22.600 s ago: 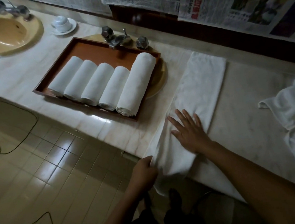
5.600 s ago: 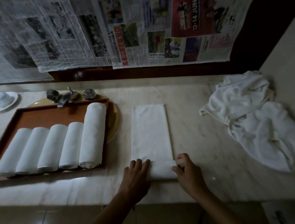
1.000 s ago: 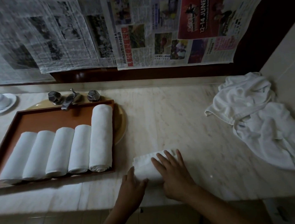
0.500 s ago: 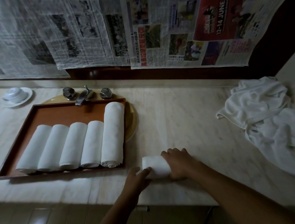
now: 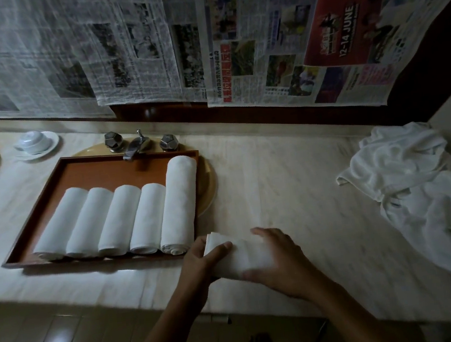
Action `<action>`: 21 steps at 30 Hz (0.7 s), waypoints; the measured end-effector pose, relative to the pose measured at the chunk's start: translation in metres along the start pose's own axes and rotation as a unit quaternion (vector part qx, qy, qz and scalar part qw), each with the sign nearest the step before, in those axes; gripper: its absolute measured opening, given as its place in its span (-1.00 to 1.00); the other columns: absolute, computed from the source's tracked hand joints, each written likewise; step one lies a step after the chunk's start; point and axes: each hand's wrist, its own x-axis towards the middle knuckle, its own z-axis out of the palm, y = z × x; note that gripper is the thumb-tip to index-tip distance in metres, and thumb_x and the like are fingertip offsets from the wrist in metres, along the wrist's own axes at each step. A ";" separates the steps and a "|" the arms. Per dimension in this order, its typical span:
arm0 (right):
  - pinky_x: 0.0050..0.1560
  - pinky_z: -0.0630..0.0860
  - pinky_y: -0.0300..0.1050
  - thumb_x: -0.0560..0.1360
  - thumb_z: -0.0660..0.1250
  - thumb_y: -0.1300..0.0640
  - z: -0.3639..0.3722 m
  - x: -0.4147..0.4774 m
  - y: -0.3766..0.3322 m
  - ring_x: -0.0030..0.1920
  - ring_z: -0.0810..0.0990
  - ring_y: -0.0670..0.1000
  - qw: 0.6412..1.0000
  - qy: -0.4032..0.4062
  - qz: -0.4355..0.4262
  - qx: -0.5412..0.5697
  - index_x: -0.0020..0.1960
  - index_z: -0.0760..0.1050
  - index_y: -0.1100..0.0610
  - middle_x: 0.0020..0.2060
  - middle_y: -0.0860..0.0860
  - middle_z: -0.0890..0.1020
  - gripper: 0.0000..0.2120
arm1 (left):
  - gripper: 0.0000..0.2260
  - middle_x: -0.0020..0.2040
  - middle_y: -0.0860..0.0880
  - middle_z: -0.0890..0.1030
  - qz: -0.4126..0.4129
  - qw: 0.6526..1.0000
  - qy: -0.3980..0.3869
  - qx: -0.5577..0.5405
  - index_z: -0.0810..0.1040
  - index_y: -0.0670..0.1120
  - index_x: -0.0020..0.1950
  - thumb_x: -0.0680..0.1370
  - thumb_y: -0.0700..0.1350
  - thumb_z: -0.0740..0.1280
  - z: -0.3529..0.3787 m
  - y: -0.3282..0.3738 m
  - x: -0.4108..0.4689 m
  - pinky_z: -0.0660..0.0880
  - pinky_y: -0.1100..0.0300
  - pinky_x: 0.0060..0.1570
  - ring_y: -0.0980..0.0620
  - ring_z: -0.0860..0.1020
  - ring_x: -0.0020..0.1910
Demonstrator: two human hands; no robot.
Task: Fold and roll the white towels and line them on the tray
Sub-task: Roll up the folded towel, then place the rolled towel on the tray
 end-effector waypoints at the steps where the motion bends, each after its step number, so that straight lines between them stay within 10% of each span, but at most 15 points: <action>1: 0.33 0.42 -0.02 0.26 0.42 -0.51 -0.004 -0.003 -0.001 0.44 0.32 -0.06 0.995 0.030 0.026 0.089 0.58 0.12 -0.20 0.53 -0.14 0.25 0.02 | -0.55 0.13 -0.17 0.68 0.010 1.000 0.002 -0.007 0.61 -0.08 0.20 0.36 -0.02 0.60 -0.001 0.006 0.000 0.64 -0.26 0.06 -0.20 0.67 0.12; 6: 0.26 0.54 0.24 0.17 0.53 -0.42 -0.011 0.000 0.002 0.30 0.57 0.21 0.839 -0.037 0.237 0.489 0.47 0.36 -0.07 0.40 0.07 0.48 -0.03 | -0.53 0.13 -0.11 0.66 0.054 0.998 0.000 -0.026 0.56 -0.06 0.25 0.39 -0.02 0.56 -0.005 0.033 0.000 0.63 -0.24 0.10 -0.20 0.62 0.16; 10: 0.19 0.57 0.35 0.32 0.53 0.00 -0.014 0.018 -0.009 0.22 0.61 0.33 0.723 -0.039 0.202 0.660 0.26 0.56 0.06 0.24 0.23 0.59 -0.47 | -0.58 0.16 -0.09 0.65 0.072 0.997 0.007 -0.010 0.59 0.02 0.21 0.39 0.02 0.56 -0.004 0.046 0.001 0.62 -0.25 0.11 -0.21 0.61 0.19; 17: 0.11 0.63 0.21 0.27 0.56 -0.10 -0.026 0.055 -0.030 0.16 0.62 0.13 0.853 0.089 0.038 0.514 0.07 0.64 -0.10 0.13 0.03 0.65 -0.62 | -0.38 0.42 0.07 0.45 0.102 0.993 0.049 -0.038 0.46 0.35 0.39 0.36 0.11 0.55 -0.008 0.060 0.000 0.51 -0.24 0.31 -0.12 0.48 0.35; 21: 0.15 0.62 0.19 0.32 0.45 -0.23 -0.026 0.074 -0.046 0.18 0.57 0.00 0.895 0.115 -0.025 0.430 0.10 0.58 -0.28 0.16 -0.15 0.59 -0.65 | -0.49 0.32 0.04 0.55 0.126 0.986 0.110 -0.018 0.58 0.23 0.30 0.35 0.17 0.52 -0.012 0.067 -0.006 0.62 -0.13 0.15 -0.11 0.53 0.27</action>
